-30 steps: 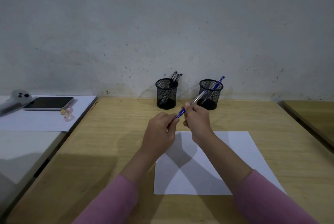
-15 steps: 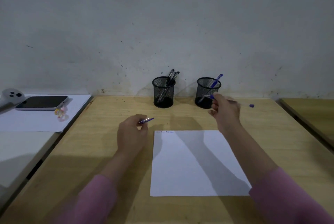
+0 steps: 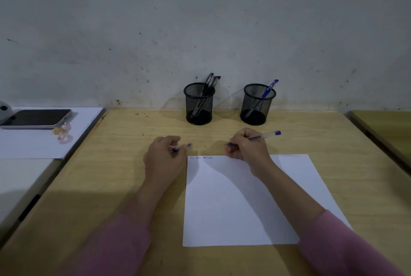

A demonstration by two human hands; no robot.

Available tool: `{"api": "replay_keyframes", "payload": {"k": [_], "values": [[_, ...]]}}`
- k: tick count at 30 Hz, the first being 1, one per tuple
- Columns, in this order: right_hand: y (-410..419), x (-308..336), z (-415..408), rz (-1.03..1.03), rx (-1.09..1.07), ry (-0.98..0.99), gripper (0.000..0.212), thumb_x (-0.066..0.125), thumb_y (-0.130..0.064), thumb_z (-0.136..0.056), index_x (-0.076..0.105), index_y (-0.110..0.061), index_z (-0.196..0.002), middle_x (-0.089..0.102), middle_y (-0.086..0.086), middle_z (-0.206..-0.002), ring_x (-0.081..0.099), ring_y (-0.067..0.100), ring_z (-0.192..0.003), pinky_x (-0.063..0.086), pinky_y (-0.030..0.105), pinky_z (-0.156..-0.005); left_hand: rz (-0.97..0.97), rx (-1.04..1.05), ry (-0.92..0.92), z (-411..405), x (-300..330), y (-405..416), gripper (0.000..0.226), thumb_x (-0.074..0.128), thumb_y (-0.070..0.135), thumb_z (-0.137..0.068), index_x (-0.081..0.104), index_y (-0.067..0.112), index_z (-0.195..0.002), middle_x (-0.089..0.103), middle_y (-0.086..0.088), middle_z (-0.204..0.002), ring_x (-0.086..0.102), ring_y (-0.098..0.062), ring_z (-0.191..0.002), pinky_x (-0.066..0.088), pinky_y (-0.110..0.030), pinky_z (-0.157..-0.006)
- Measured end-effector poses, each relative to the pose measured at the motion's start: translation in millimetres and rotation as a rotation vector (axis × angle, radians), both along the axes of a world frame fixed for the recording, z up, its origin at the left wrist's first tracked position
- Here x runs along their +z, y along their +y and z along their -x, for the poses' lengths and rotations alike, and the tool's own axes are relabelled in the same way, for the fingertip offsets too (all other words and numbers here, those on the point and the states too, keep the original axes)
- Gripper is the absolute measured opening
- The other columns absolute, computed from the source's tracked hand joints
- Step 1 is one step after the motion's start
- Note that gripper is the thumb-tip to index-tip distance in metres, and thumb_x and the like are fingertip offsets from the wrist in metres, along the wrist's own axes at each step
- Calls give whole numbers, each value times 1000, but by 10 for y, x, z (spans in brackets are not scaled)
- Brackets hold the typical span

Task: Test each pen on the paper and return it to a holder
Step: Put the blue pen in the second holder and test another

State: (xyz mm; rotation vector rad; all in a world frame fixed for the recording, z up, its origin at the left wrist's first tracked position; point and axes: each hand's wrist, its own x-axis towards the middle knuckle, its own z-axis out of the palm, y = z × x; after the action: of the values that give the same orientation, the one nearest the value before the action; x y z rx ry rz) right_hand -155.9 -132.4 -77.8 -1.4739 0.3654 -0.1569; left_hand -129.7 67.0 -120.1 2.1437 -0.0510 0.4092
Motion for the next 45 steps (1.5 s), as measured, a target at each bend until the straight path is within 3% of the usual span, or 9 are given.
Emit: {"api": "replay_keyframes", "payload": {"k": [2,5,7,13,25,31,35,39,45], "values": [[50,-43,-27,9,44,4,25,59,6,-84,49,-5,-63,60,18,-63,62,19,-52,59,33,-60,-8,-115,-8,113,20,-12,23,67,39,-72,68,26,-91,62,11,-92,60,-10,-87,52,-42,-82],[121,-140,-30,67,33,-50,32,71,-2,-80,46,-6,-60,60,15,-54,60,16,-45,57,31,-51,-212,-222,9,232,43,-23,46,59,64,-60,68,28,-87,60,11,-91,57,-10,-89,49,-38,-81],[135,-202,-26,73,-7,-83,36,73,-1,-78,43,-7,-59,57,13,-46,57,17,-40,52,28,-44,-326,-228,19,248,38,-29,55,60,69,-56,69,27,-89,57,10,-93,55,-12,-92,47,-38,-82],[185,-241,-55,182,-35,-104,40,67,2,-77,37,-13,-55,50,13,-45,58,23,-41,44,25,-41,-324,-198,35,240,40,-28,56,64,67,-55,71,27,-94,51,11,-91,52,-13,-94,45,-39,-84],[206,-295,-54,241,-18,-173,27,59,8,-77,37,6,-63,45,19,-54,54,26,-45,42,25,-38,-303,-184,67,244,63,-52,52,76,58,-58,71,24,-97,50,12,-90,49,-12,-94,45,-38,-84],[197,-311,-76,248,1,-163,34,60,8,-75,36,-9,-57,46,15,-51,57,25,-43,44,23,-39,-302,-178,85,246,71,-63,50,77,57,-58,71,24,-96,48,13,-89,49,-12,-95,42,-36,-85],[203,-301,-85,240,-13,-157,26,59,9,-75,41,-4,-62,46,18,-53,56,27,-44,44,25,-39,-296,-175,70,241,53,-56,50,77,55,-59,72,24,-96,49,13,-89,49,-11,-94,41,-32,-82],[190,-298,-78,238,-11,-132,34,59,8,-74,36,-11,-57,45,12,-48,55,22,-39,43,23,-38,-294,-174,54,240,35,-51,51,77,57,-58,72,24,-97,50,13,-90,51,-11,-93,39,-29,-79],[196,-301,-77,250,-19,-152,35,59,7,-75,36,-12,-56,44,11,-46,56,24,-41,43,23,-38,-238,-167,75,226,22,-49,59,72,63,-51,73,24,-95,54,11,-91,54,-13,-93,47,-40,-86]]}}
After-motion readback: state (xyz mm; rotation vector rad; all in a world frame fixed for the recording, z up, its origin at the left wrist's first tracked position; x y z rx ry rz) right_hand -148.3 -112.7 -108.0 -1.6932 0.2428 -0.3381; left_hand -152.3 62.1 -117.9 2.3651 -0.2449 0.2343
